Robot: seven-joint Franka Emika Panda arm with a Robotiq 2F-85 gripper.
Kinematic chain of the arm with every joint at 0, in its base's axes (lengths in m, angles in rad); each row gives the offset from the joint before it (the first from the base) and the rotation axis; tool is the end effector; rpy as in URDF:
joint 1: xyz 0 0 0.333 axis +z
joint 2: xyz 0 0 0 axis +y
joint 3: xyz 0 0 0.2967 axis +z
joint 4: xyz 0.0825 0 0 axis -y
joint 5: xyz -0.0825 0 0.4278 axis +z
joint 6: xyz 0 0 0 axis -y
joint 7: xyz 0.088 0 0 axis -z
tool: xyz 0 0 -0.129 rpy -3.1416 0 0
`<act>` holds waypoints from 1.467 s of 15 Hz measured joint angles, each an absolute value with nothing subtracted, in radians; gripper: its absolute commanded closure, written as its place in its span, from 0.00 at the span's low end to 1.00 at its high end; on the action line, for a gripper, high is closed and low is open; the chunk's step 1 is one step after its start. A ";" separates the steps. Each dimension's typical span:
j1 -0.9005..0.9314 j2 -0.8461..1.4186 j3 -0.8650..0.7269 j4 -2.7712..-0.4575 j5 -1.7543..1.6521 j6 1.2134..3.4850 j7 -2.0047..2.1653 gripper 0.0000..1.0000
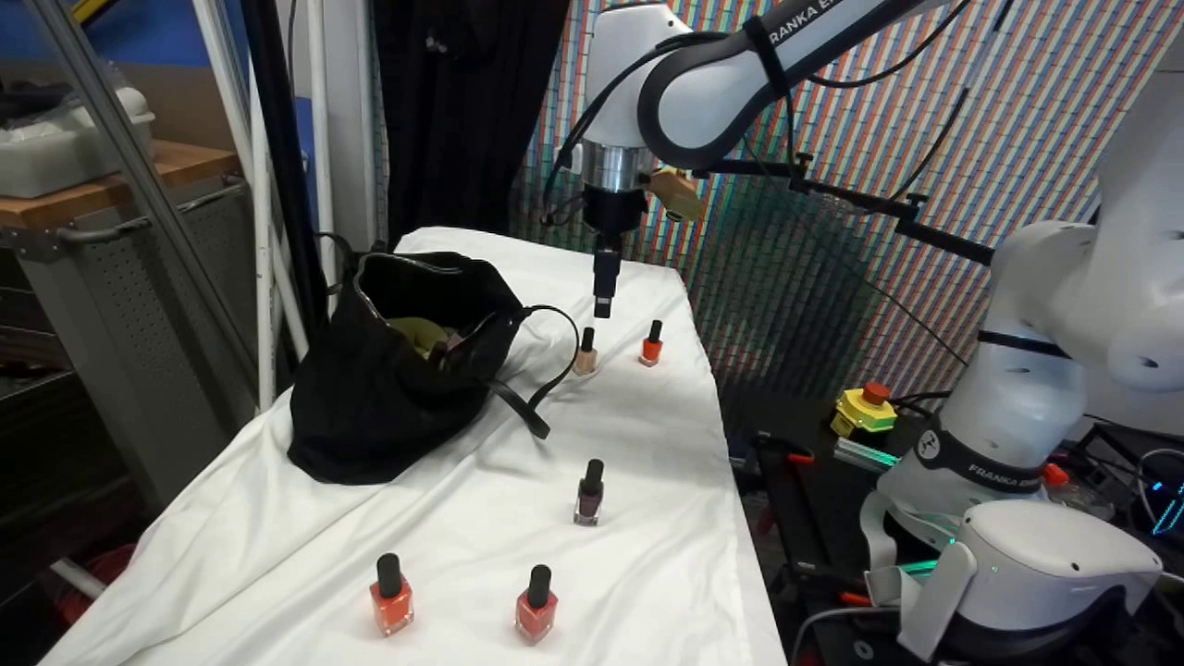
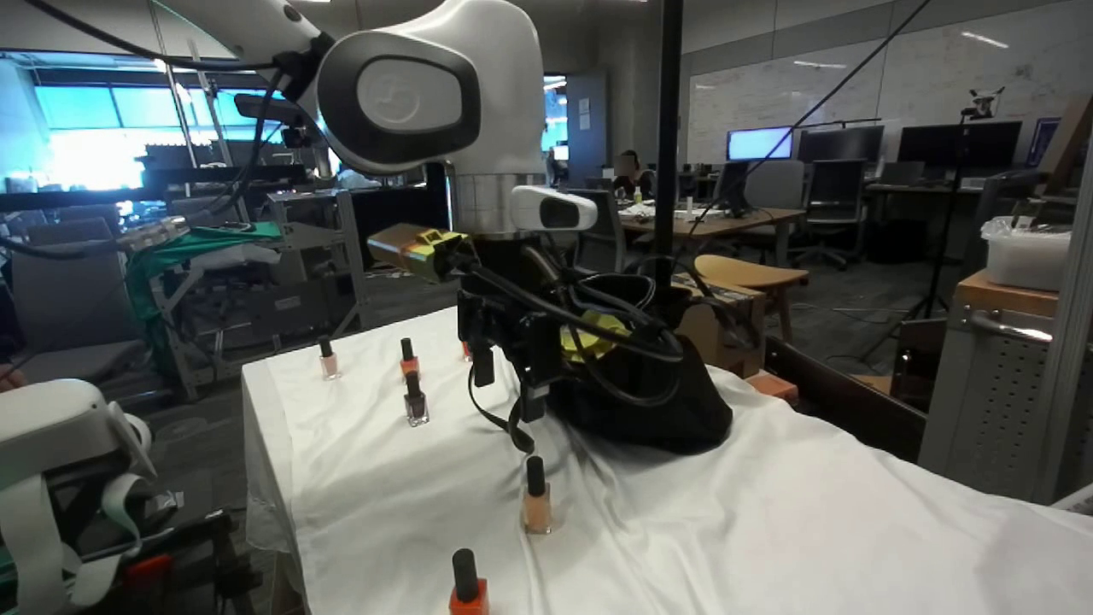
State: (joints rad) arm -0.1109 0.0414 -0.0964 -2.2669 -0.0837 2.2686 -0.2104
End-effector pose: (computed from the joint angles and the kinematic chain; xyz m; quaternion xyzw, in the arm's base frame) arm 0.5372 -0.1168 0.2673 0.9988 0.0291 -0.0263 0.0287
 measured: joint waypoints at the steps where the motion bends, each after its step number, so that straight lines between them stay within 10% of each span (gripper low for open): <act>1: -0.112 0.057 -0.100 -2.266 -0.084 2.283 -0.196 0.00; 22: -0.144 0.283 -0.116 -2.233 -0.050 2.485 -0.076 0.00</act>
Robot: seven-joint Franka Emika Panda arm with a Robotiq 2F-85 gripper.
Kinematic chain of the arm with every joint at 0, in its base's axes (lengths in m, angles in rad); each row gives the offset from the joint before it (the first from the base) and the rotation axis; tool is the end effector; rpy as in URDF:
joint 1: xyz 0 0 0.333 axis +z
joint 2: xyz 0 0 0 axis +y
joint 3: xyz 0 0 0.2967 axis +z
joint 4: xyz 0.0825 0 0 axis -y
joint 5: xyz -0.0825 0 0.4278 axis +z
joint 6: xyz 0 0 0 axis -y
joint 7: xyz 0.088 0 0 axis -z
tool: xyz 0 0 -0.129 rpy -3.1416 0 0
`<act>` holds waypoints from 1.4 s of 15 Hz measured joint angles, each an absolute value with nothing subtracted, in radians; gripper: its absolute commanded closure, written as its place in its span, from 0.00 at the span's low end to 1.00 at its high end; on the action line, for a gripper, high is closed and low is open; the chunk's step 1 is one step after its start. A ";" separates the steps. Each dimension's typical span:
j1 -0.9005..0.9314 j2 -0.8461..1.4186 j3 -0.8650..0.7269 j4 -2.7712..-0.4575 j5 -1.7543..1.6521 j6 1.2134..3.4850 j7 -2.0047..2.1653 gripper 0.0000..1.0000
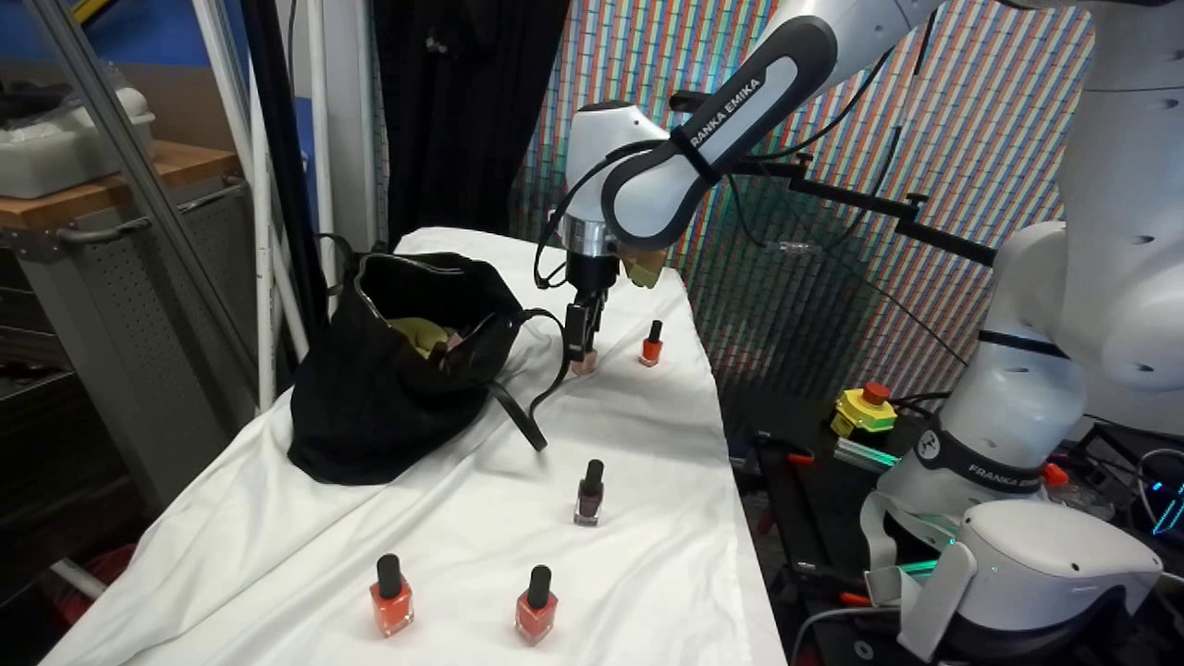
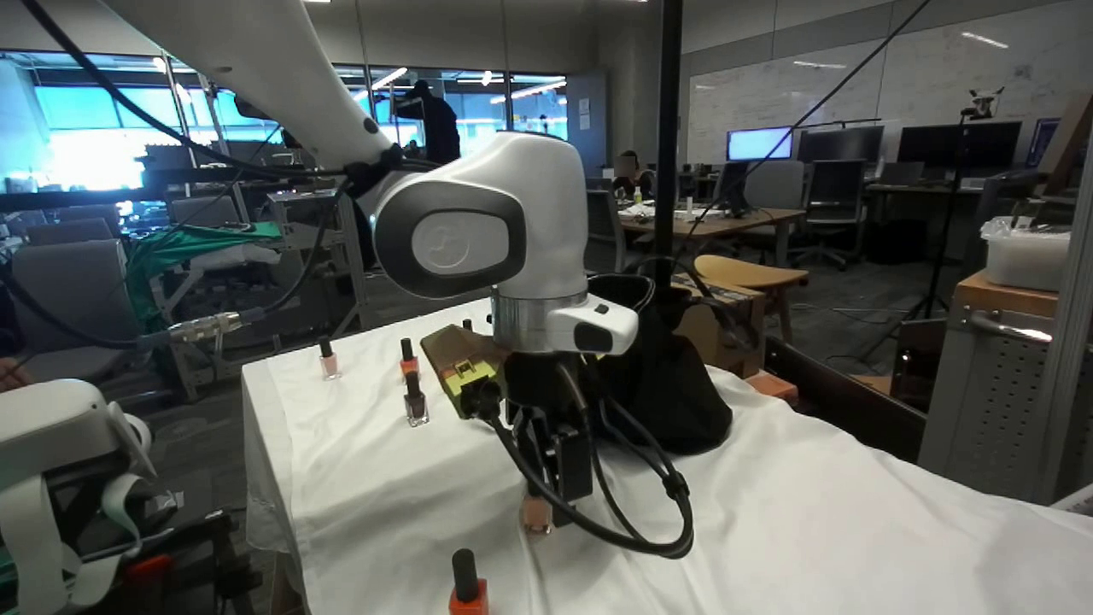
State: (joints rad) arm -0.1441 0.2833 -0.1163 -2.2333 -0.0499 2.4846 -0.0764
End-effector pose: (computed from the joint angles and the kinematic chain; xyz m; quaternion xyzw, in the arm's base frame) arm 0.5437 -0.1483 0.1655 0.9970 -0.0699 -0.0203 0.0282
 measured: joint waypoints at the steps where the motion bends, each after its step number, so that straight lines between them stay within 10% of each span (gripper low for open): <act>1: -0.144 0.289 -0.116 -2.230 -0.048 2.487 -0.077 0.00; 21: -0.168 0.364 -0.110 -2.189 0.021 2.501 -0.126 0.00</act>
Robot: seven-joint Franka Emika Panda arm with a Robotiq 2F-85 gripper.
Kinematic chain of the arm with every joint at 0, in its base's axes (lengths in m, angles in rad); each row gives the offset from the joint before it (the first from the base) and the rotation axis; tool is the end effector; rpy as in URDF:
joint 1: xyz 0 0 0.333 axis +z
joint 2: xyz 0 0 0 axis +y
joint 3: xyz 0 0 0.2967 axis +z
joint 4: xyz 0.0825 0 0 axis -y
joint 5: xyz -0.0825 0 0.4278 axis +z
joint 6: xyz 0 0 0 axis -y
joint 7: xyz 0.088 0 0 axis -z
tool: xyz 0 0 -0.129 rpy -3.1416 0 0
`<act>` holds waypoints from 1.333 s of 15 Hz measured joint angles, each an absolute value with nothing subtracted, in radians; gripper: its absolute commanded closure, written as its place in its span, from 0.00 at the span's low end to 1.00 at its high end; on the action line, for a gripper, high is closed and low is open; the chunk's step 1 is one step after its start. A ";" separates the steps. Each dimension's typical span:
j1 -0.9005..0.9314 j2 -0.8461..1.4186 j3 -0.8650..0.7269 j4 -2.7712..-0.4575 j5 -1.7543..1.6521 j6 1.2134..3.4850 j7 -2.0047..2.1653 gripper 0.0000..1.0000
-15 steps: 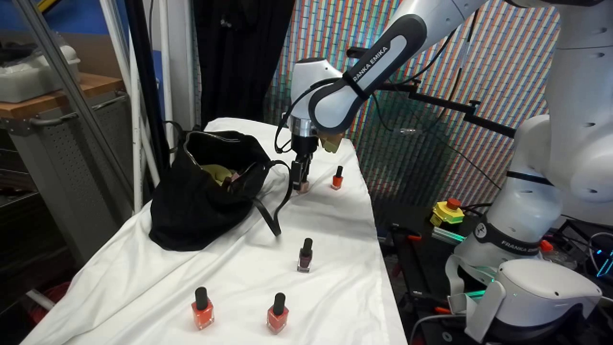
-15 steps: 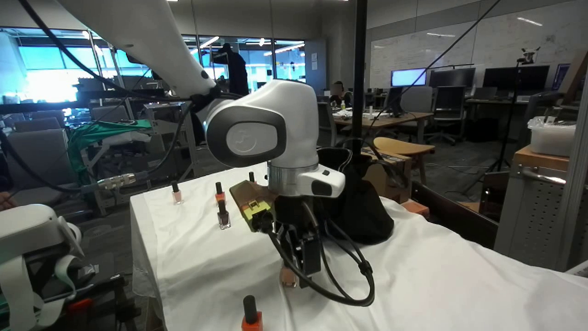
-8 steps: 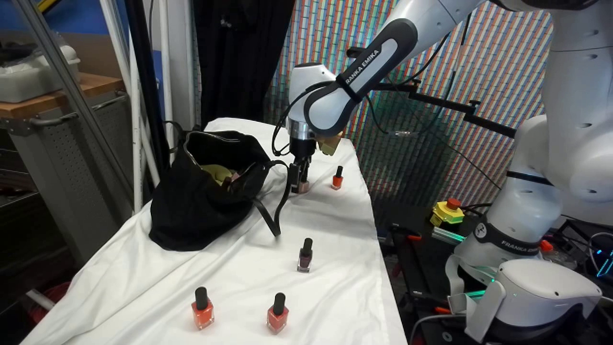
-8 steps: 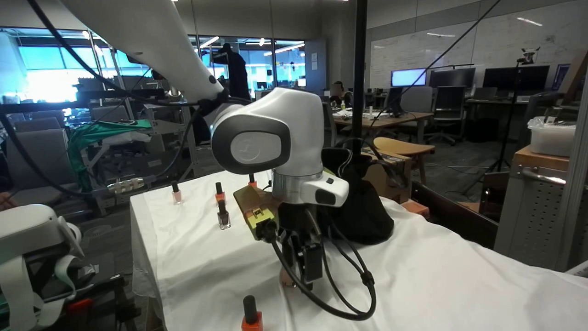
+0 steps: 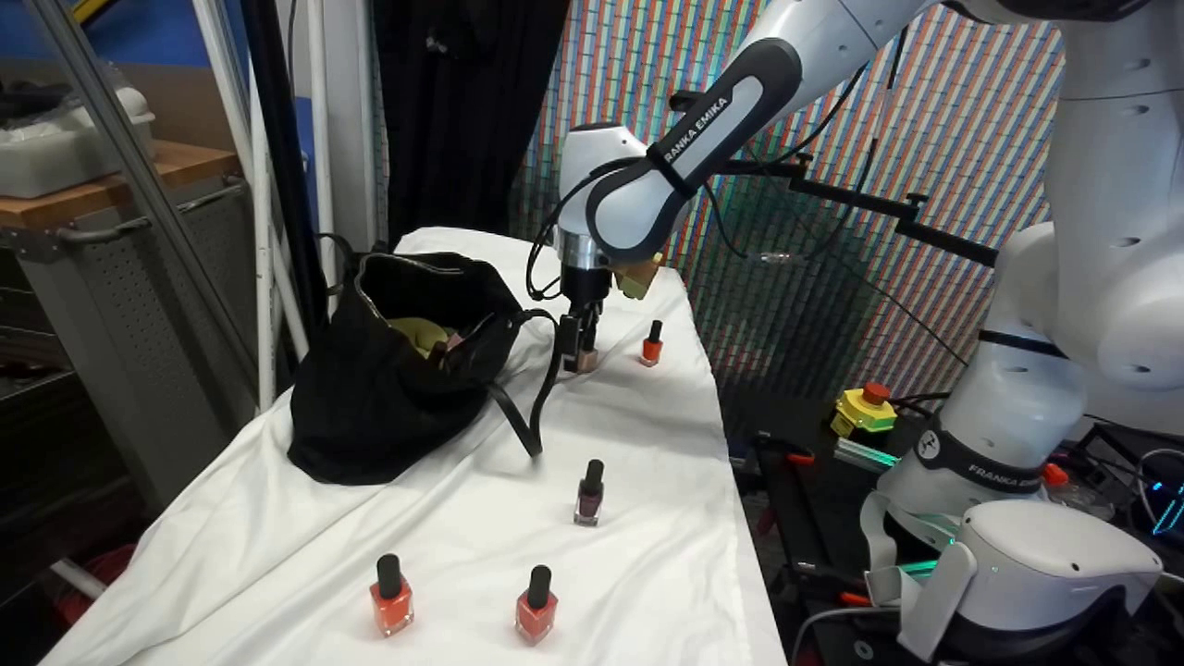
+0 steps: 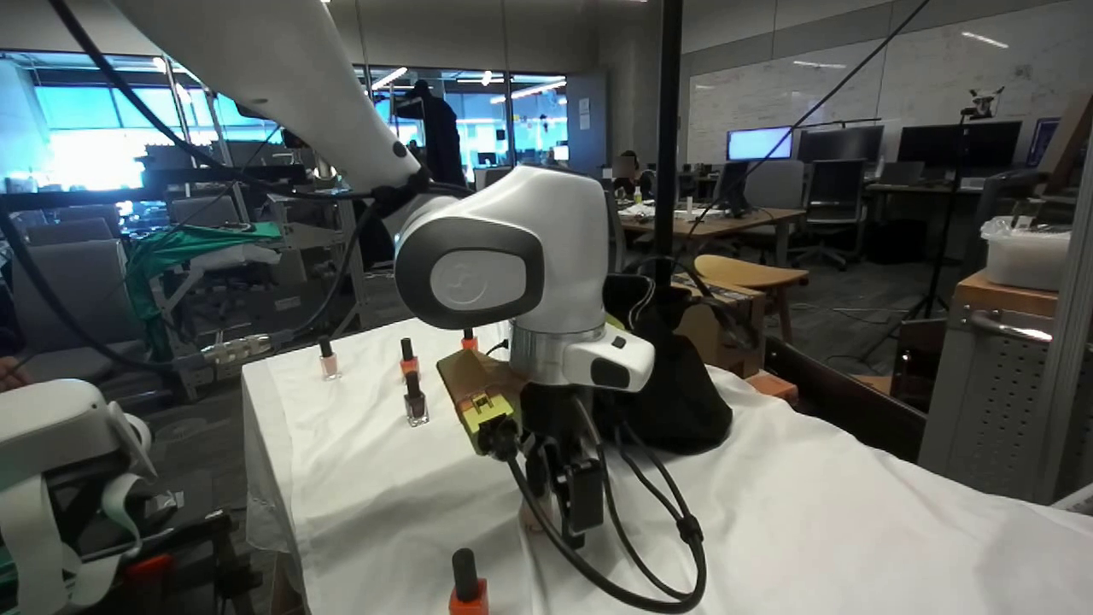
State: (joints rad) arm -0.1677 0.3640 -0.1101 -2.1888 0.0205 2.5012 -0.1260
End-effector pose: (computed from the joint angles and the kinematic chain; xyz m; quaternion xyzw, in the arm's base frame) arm 0.5478 -0.1597 0.1389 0.9963 -0.0811 -0.0268 0.0085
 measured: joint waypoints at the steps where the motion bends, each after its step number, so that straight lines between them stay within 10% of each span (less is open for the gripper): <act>1: -0.168 0.365 -0.110 -2.189 0.021 2.501 -0.127 0.00; 20: -0.168 0.360 -0.096 -2.203 0.021 2.537 -0.135 0.00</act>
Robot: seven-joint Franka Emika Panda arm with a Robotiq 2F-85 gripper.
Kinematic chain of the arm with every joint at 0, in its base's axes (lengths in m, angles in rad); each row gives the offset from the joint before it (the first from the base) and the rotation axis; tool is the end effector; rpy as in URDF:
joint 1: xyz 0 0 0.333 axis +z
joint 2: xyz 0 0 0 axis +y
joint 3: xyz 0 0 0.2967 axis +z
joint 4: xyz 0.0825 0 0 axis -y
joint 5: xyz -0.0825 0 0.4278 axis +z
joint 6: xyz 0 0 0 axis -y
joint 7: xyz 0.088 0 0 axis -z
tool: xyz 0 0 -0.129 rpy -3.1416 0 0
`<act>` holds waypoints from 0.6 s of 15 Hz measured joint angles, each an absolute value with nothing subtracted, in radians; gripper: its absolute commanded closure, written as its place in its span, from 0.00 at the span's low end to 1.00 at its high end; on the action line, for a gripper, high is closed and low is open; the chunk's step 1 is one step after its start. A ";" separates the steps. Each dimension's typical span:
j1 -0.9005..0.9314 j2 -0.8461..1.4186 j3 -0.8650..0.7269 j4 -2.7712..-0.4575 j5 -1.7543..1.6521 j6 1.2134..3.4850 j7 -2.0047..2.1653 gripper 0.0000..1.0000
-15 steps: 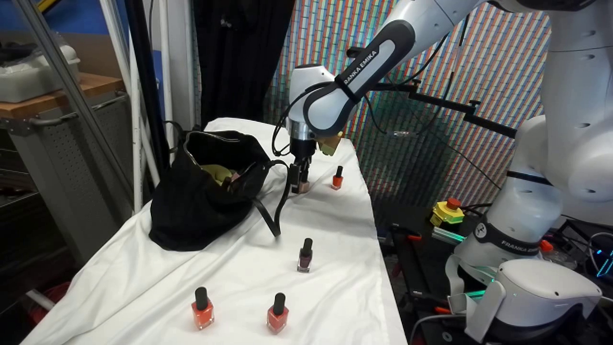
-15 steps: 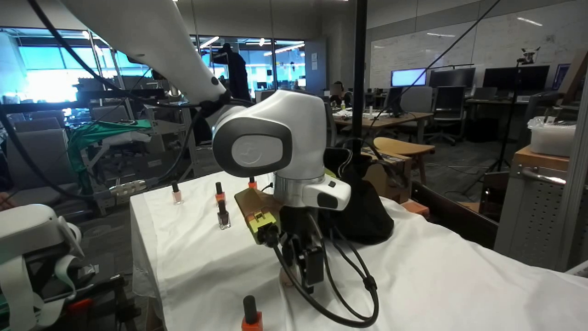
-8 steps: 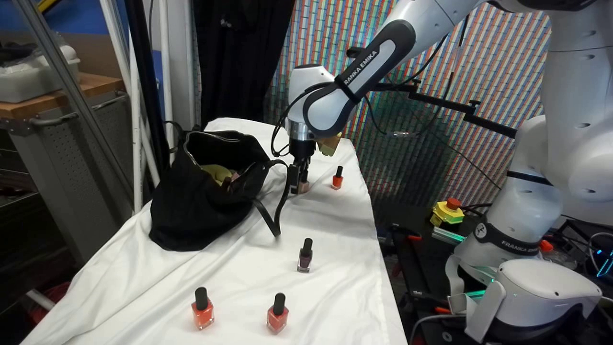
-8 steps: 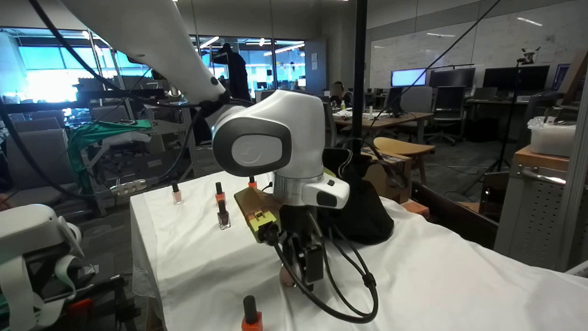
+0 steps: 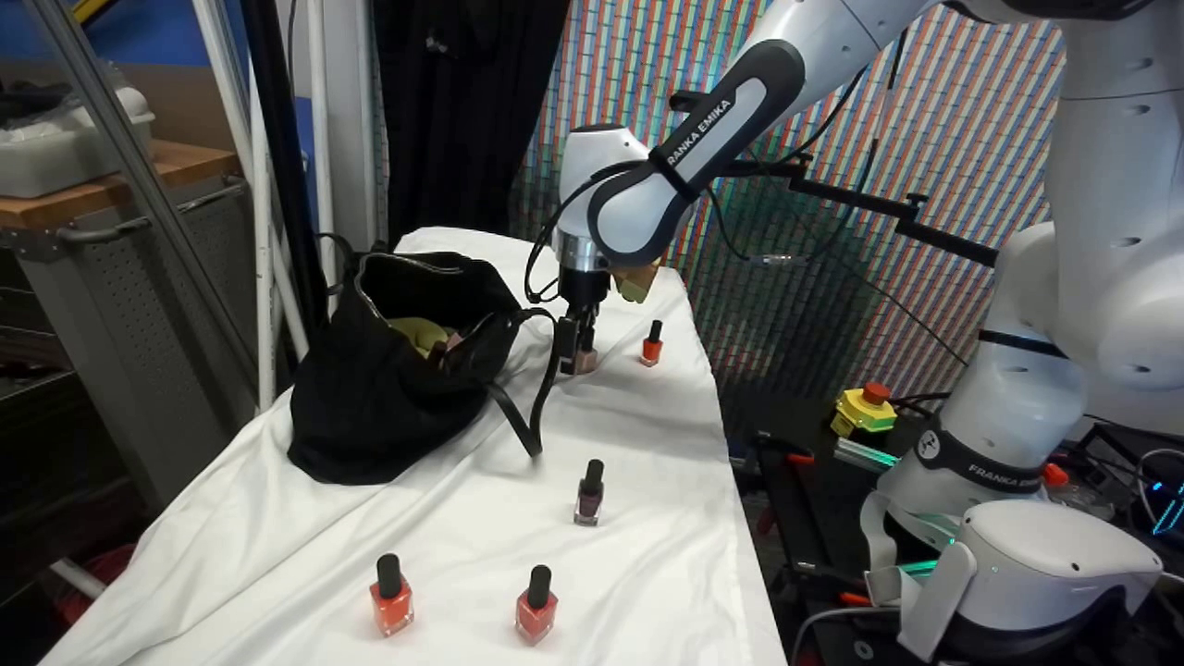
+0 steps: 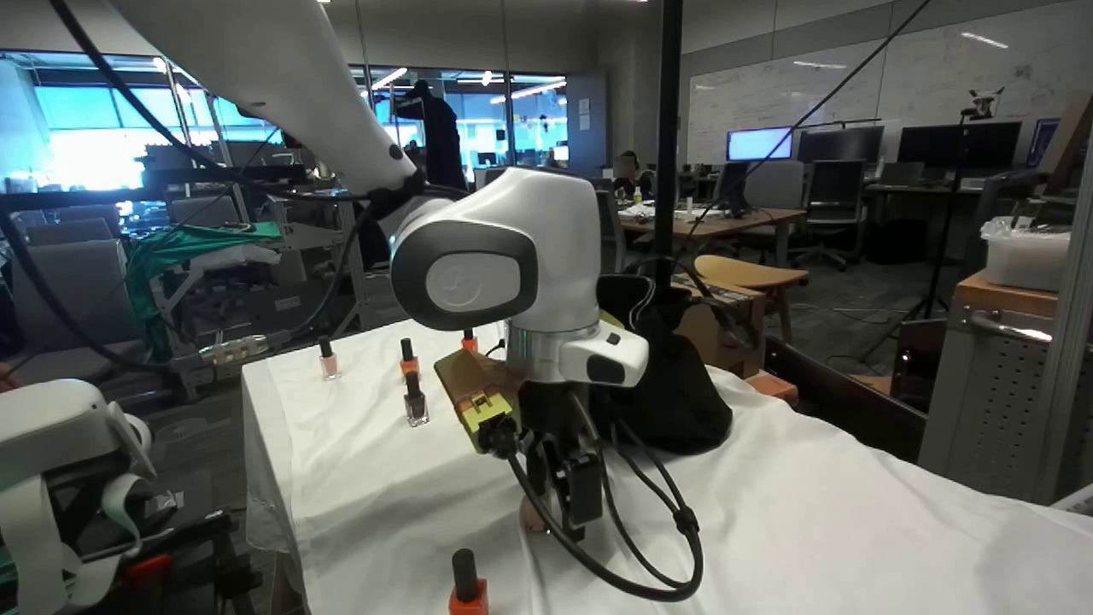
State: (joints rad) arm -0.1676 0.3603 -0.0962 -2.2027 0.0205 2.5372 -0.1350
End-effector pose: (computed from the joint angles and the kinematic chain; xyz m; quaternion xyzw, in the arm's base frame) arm 0.5493 -0.1515 0.1383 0.9974 -0.0700 -0.0139 0.0087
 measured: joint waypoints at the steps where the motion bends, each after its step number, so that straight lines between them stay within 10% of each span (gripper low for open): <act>1: -0.168 0.359 -0.096 -2.204 0.021 2.541 -0.135 0.00; 9: -0.168 0.335 -0.098 -2.222 0.009 2.541 -0.135 0.00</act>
State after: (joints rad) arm -0.1676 0.3348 -0.0978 -2.2216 0.0088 2.5407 -0.1350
